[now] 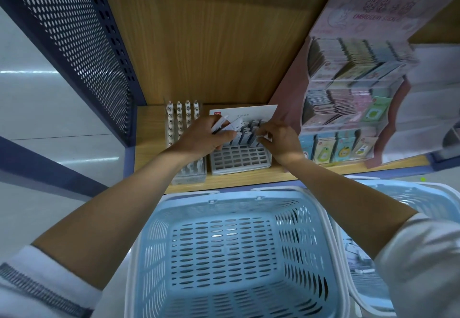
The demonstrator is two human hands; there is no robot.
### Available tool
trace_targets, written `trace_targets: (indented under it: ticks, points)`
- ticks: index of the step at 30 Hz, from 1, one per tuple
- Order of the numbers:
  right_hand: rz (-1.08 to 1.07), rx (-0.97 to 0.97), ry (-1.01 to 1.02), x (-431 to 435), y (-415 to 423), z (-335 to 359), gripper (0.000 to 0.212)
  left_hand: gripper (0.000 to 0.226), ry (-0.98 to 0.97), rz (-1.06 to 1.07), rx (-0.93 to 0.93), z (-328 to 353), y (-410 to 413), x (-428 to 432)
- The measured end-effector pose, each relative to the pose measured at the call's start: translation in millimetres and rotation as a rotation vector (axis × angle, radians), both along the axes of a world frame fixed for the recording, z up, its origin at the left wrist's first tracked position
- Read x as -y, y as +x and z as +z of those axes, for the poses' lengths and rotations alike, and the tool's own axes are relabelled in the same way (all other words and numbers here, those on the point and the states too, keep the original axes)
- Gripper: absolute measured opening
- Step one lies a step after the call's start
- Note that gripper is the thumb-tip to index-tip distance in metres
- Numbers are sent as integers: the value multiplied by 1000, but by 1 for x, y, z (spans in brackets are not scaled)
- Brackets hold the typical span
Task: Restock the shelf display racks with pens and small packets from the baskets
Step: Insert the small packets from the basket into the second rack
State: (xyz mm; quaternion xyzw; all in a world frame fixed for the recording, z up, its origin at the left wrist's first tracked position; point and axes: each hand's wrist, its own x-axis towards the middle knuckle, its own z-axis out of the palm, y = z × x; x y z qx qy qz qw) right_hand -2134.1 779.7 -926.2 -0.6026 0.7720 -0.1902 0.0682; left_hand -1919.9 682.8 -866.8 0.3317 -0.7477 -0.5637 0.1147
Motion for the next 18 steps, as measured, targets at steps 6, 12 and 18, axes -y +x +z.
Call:
trace_targets:
  ticks: [6, 12, 18]
  points:
    - [-35, 2, 4, 4, -2, -4, 9, 19, 2, -3, -2, 3, 0, -1]
    - [-33, 171, -37, 3, 0, 17, 19, 13, 20, 1, -19, 3, 0, -2]
    - [-8, 886, 85, 14, 31, 63, 9, 24, -41, -33, 60, 7, -8, -7]
